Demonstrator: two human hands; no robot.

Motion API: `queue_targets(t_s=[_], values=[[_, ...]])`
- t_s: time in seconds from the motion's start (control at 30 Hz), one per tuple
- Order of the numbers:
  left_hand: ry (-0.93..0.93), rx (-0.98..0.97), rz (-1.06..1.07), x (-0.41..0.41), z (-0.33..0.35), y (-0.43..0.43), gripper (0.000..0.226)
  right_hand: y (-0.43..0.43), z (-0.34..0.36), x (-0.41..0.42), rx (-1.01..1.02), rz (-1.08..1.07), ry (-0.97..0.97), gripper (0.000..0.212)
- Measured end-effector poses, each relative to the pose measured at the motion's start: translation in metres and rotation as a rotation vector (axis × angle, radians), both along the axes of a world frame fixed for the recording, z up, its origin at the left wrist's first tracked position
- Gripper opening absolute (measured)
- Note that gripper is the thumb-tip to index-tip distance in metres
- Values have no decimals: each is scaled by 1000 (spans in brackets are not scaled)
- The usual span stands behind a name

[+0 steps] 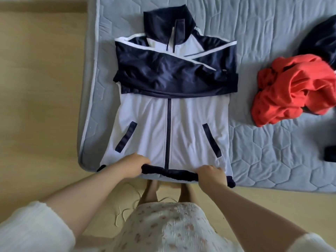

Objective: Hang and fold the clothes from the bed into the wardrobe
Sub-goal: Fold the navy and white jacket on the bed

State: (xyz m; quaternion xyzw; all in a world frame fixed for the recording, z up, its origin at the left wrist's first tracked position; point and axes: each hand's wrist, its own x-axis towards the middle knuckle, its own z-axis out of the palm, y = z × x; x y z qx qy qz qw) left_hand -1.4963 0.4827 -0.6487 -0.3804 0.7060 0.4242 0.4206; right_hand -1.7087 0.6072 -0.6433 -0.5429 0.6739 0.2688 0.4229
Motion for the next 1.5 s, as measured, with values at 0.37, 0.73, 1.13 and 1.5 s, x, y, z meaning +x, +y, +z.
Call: queue_targets(t_s=[0.37, 0.73, 1.13, 1.5], values=[[-119, 197, -236, -14, 94, -12, 27, 4, 72, -14, 327, -32, -97, 25], [23, -265, -502, -75, 143, -143, 19, -133, 108, -85, -245, -116, 155, 28], [138, -1017, 65, -111, 96, -206, 71, -227, 82, -114, -697, -156, 269, 62], [-22, -850, 747, -40, -30, -115, 62, -149, -22, -27, -86, -741, -155, 30]])
